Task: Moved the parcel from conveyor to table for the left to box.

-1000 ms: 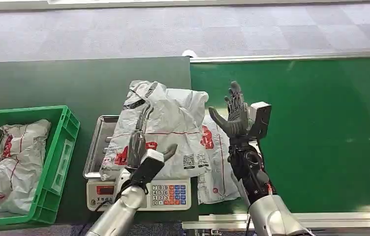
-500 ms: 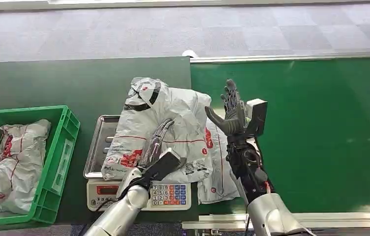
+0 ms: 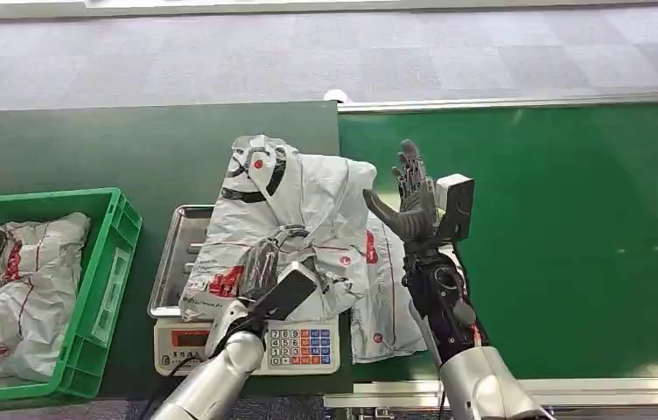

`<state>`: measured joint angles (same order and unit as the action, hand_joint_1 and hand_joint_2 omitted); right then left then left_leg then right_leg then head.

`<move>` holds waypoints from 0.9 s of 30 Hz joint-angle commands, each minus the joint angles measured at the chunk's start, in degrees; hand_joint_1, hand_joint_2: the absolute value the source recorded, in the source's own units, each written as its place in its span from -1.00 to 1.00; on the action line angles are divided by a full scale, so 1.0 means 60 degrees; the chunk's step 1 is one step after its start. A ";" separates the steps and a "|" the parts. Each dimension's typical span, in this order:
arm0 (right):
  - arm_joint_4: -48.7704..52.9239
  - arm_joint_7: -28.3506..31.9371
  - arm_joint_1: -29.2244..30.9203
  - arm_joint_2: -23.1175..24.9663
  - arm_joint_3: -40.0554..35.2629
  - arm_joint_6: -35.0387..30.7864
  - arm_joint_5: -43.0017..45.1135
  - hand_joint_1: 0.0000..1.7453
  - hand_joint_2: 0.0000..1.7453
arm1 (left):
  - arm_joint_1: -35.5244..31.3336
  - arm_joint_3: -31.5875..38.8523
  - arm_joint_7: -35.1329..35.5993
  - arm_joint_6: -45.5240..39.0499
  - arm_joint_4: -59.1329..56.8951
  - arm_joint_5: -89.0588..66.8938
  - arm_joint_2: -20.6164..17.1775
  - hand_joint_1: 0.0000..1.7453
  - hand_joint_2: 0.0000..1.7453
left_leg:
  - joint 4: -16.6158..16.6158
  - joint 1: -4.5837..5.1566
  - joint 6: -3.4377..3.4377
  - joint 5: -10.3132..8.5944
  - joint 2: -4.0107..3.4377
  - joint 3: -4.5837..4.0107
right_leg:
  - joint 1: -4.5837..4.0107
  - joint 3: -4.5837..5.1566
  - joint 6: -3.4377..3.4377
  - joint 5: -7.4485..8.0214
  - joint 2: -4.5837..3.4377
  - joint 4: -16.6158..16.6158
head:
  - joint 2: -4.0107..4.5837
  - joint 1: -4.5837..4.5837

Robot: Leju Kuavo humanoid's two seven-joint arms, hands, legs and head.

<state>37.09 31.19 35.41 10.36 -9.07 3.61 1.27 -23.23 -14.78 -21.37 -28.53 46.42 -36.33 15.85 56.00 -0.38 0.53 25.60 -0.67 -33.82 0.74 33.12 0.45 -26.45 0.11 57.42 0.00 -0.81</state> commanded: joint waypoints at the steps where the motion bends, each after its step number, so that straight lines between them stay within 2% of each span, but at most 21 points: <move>1: -0.0296 0.0072 0.0298 0.0022 0.0275 0.0028 0.0026 -1.00 1.00 | 0.0074 0.0523 -0.1091 -0.1768 -0.0414 0.0685 0.0247 0.98 1.00 | -0.0005 -0.0003 -0.0003 0.0004 0.0011 0.0011 | -0.0003 -0.0015 -0.0003 -0.0003 0.0003 -0.0010 | 0.0000 0.0000; 8: -0.0328 0.0095 0.0316 0.0013 0.0276 0.0029 0.0036 -1.00 1.00 | 0.0076 0.0587 -0.1296 -0.1912 -0.0377 0.0720 0.0272 0.98 1.00 | -0.0004 0.0001 -0.0002 0.0000 0.0014 -0.0001 | 0.0000 -0.0004 -0.0002 0.0001 0.0001 -0.0005 | 0.0000 0.0000; 11: -0.0489 0.0186 0.0388 -0.0029 0.0247 0.0040 0.0085 -1.00 1.00 | 0.0208 0.1863 -0.2043 -0.1912 -0.0053 -0.0192 0.0692 1.00 1.00 | -0.0002 0.0000 -0.0002 0.0001 0.0009 -0.0003 | 0.0000 -0.0001 -0.0002 0.0002 -0.0004 -0.0005 | 0.0000 0.0000; 17: -0.0842 0.0411 0.0532 -0.0070 0.0168 0.0144 0.0201 -1.00 1.00 | 0.0575 0.2420 -0.2853 -0.1912 0.1210 -0.0992 0.0692 1.00 1.00 | 0.0000 0.0000 -0.0003 0.0003 0.0009 -0.0005 | -0.0001 0.0003 -0.0001 -0.0001 -0.0001 -0.0004 | 0.0000 0.0000; 19: -0.0910 0.0464 0.0579 -0.0050 0.0134 0.0168 0.0255 -1.00 1.00 | 0.0951 0.2735 -0.3029 -0.1912 0.2547 -0.2245 0.0692 1.00 1.00 | 0.0000 -0.0001 -0.0003 0.0004 0.0008 -0.0003 | -0.0002 0.0002 -0.0001 -0.0001 -0.0002 -0.0005 | 0.0000 0.0000; 21: -0.0930 0.0478 0.0592 -0.0037 0.0103 0.0188 0.0275 -1.00 1.00 | 0.1175 0.2446 -0.3105 -0.1912 0.3575 -0.2310 0.0692 1.00 1.00 | 0.0007 -0.0007 -0.0004 0.0009 0.0000 -0.0007 | -0.0007 0.0005 -0.0002 0.0000 -0.0012 -0.0004 | 0.0000 0.0000; 22: -0.0966 0.0479 0.0618 -0.0021 0.0059 0.0241 0.0300 -1.00 1.00 | 0.1442 0.2287 -0.3105 -0.1912 0.4908 -0.2574 0.0692 1.00 1.00 | 0.0006 -0.0003 -0.0003 0.0005 0.0002 -0.0018 | -0.0004 0.0016 -0.0001 0.0001 -0.0009 0.0000 | 0.0000 0.0000; 23: -0.0985 0.0479 0.0632 -0.0008 0.0043 0.0236 0.0305 -1.00 1.00 | 0.1523 0.2209 -0.3105 -0.1912 0.5257 -0.2450 0.0692 1.00 1.00 | 0.0015 -0.0004 -0.0004 0.0008 -0.0005 -0.0028 | -0.0005 0.0025 0.0000 0.0000 -0.0014 0.0006 | 0.0000 0.0000; 25: -0.1099 0.0493 0.0705 0.0027 -0.0050 0.0273 0.0362 -1.00 1.00 | 0.1749 0.1649 -0.3105 -0.1912 0.7139 -0.1938 0.0692 1.00 1.00 | 0.0025 -0.0008 -0.0005 0.0013 -0.0007 -0.0036 | -0.0009 0.0032 -0.0001 -0.0003 -0.0017 0.0013 | 0.0000 0.0000; 27: -0.1112 0.0497 0.0710 0.0028 -0.0060 0.0260 0.0369 -1.00 1.00 | 0.1763 0.1526 -0.3105 -0.1912 0.7356 -0.1771 0.0692 1.00 1.00 | 0.0028 -0.0010 -0.0005 0.0016 -0.0003 -0.0039 | -0.0011 0.0032 -0.0002 -0.0006 -0.0012 0.0014 | 0.0000 0.0000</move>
<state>35.76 33.99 35.90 10.36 -8.22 4.81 2.99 -17.58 -3.10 -39.78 -39.12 66.09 -49.99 18.25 56.00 -0.39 0.53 25.60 -0.63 -33.92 0.74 33.20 0.45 -26.45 0.12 57.42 0.00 -0.81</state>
